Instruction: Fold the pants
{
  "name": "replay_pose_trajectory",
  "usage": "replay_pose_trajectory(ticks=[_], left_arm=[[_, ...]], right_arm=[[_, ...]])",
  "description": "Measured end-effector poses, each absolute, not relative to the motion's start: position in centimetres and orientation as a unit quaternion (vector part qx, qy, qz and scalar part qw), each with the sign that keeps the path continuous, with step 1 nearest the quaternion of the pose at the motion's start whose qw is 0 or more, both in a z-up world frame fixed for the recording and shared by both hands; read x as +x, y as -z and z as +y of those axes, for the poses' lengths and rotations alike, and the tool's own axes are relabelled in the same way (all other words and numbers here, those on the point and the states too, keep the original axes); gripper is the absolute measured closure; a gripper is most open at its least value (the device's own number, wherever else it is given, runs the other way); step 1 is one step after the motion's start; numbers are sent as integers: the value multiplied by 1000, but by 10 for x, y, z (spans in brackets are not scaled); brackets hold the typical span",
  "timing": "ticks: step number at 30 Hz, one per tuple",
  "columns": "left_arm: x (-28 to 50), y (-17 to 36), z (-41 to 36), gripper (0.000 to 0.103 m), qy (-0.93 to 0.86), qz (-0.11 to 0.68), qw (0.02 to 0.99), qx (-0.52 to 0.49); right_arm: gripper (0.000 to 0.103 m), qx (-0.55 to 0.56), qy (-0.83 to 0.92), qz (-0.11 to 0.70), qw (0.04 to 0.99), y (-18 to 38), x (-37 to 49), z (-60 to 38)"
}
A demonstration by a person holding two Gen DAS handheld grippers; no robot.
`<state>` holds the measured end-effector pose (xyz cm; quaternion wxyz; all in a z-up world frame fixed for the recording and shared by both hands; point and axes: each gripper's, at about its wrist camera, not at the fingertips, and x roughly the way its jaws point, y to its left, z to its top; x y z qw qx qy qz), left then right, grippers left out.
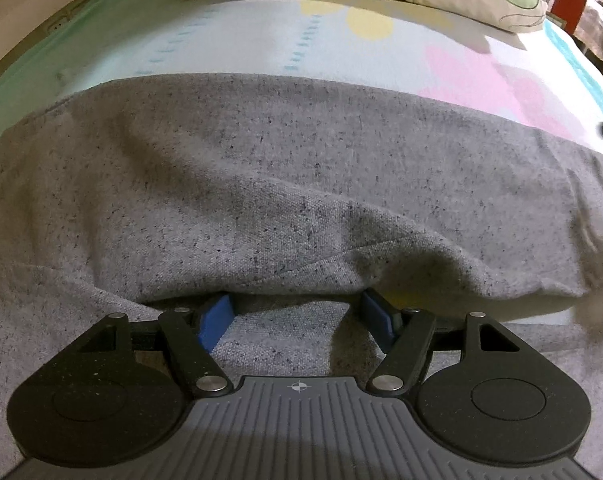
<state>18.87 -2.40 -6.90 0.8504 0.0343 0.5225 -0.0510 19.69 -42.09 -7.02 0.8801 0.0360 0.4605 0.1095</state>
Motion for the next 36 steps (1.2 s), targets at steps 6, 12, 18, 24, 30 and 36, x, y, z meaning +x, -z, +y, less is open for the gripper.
replay_pose_trajectory(ticks=[6, 12, 18, 24, 30, 36], left_arm=[[188, 70, -21, 35, 62, 519, 852, 32], [185, 69, -20, 35, 68, 513, 855, 31], [185, 68, -19, 35, 72, 515, 854, 32], [180, 62, -14, 35, 75, 523, 849, 31], [158, 47, 4, 35, 61, 519, 852, 26], [145, 27, 32, 35, 39, 510, 859, -11]], right_arm=[[33, -40, -215, 498, 839, 98, 231, -346], [30, -89, -263, 520, 808, 118, 259, -320], [97, -91, -317, 541, 773, 114, 276, -304], [99, -161, -274, 471, 823, 79, 251, -284], [99, -172, -210, 404, 873, 35, 228, -290], [99, -194, -244, 345, 885, -6, 151, -277]])
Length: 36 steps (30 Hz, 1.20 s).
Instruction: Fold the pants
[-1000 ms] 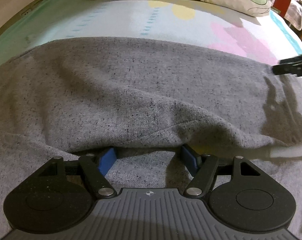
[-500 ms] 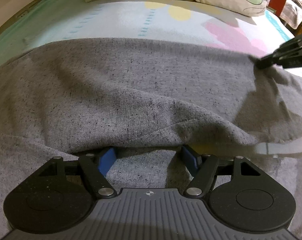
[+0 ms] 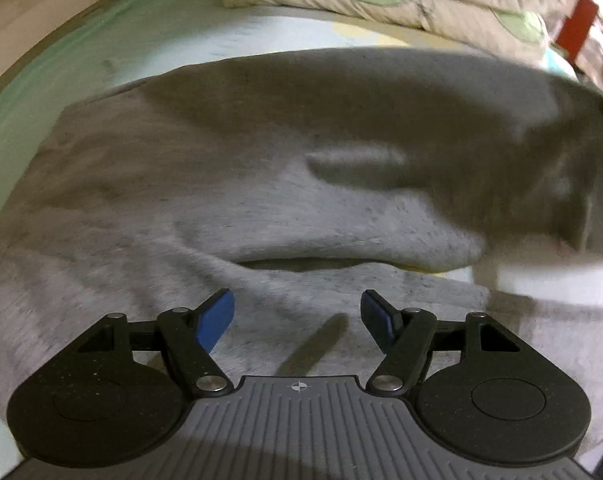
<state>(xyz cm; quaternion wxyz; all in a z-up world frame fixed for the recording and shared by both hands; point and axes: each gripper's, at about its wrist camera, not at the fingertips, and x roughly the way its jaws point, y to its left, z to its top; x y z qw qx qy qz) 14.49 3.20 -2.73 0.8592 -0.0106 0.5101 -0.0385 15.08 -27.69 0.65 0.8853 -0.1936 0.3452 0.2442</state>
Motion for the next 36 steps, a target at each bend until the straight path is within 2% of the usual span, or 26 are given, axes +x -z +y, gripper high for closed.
replay_pose_trajectory(ticks=[7, 11, 16, 26, 36], left_arm=[[128, 5, 55, 35, 34, 489, 869, -71], [123, -2, 55, 34, 44, 480, 869, -110], [123, -6, 52, 34, 45, 480, 863, -149], [176, 9, 34, 33, 15, 523, 824, -218], [217, 19, 16, 33, -44, 562, 807, -175]], right_arm=[[99, -217, -304, 356, 856, -6, 39, -248], [98, -230, -319, 397, 830, 24, -2, -230], [101, -218, -309, 434, 818, 54, -14, -218], [101, -192, -280, 465, 817, 72, -33, -220], [101, -163, -288, 465, 821, 74, -39, -227]])
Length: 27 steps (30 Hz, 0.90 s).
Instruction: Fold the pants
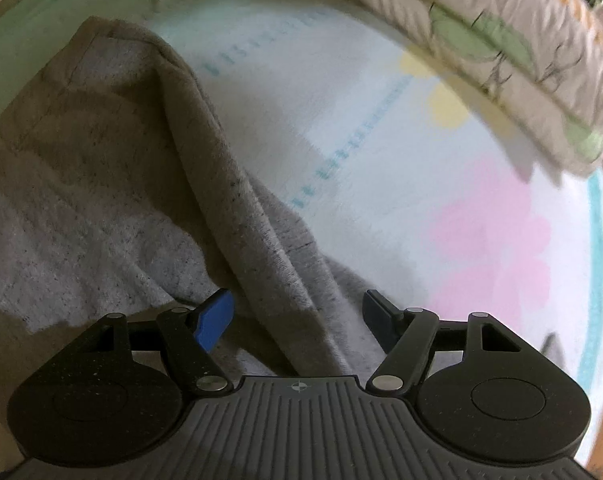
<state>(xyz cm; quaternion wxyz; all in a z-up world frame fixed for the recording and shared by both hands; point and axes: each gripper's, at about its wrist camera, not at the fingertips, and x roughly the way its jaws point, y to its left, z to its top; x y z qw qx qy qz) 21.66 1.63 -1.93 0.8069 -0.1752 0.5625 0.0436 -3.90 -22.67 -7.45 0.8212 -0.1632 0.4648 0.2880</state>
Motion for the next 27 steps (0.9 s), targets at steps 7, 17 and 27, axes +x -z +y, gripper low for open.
replay_pose_trajectory(ticks=[7, 17, 27], left_arm=[[219, 35, 4, 89, -29, 602, 786, -139], [144, 0, 15, 98, 6, 505, 853, -131], [83, 2, 14, 103, -8, 490, 856, -166]], right_arm=[[99, -118, -272, 466, 833, 69, -33, -241], [44, 37, -140, 439, 887, 43, -15, -293], [28, 69, 97, 469, 875, 71, 92, -321]])
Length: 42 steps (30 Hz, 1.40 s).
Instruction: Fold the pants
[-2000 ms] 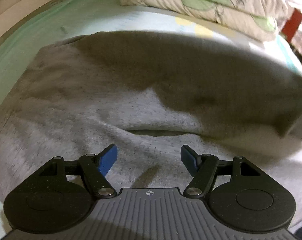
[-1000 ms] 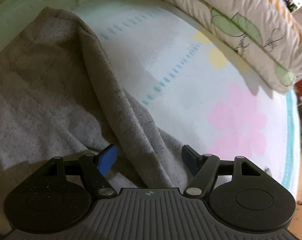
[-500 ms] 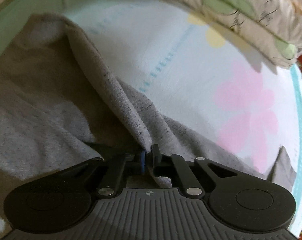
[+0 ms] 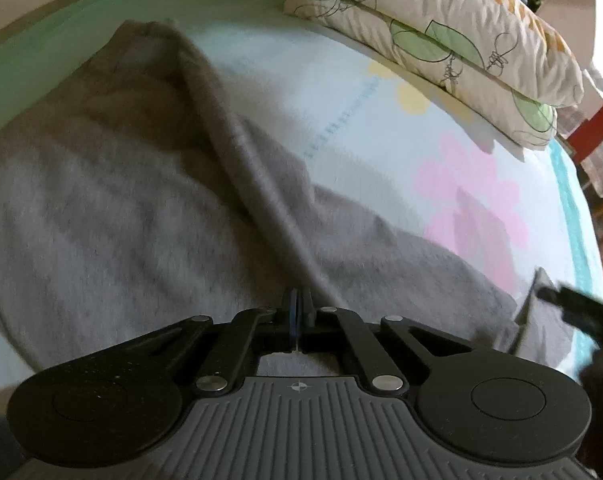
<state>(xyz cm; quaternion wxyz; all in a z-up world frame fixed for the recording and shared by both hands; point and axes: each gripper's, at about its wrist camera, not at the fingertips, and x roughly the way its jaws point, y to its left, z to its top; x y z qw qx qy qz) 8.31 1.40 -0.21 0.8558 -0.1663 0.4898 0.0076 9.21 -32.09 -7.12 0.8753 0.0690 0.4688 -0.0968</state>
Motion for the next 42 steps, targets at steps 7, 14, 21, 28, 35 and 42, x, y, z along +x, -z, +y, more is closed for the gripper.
replay_pose_trajectory(ticks=[7, 14, 21, 28, 35, 42], left_arm=[[76, 17, 2, 103, -2, 508, 846, -165], [75, 11, 3, 102, 7, 503, 853, -141], [73, 16, -1, 102, 11, 505, 852, -137], [83, 7, 11, 101, 12, 508, 850, -137], [108, -11, 71, 98, -20, 500, 856, -126], [139, -6, 144, 97, -65, 510, 850, -114]], right_arm=[[35, 17, 173, 539, 824, 114, 145, -306], [100, 89, 160, 523, 832, 87, 122, -349], [100, 190, 204, 465, 840, 21, 16, -419], [88, 266, 247, 534, 764, 59, -52, -454], [50, 170, 238, 483, 826, 17, -26, -403], [26, 122, -31, 439, 890, -3, 48, -281]])
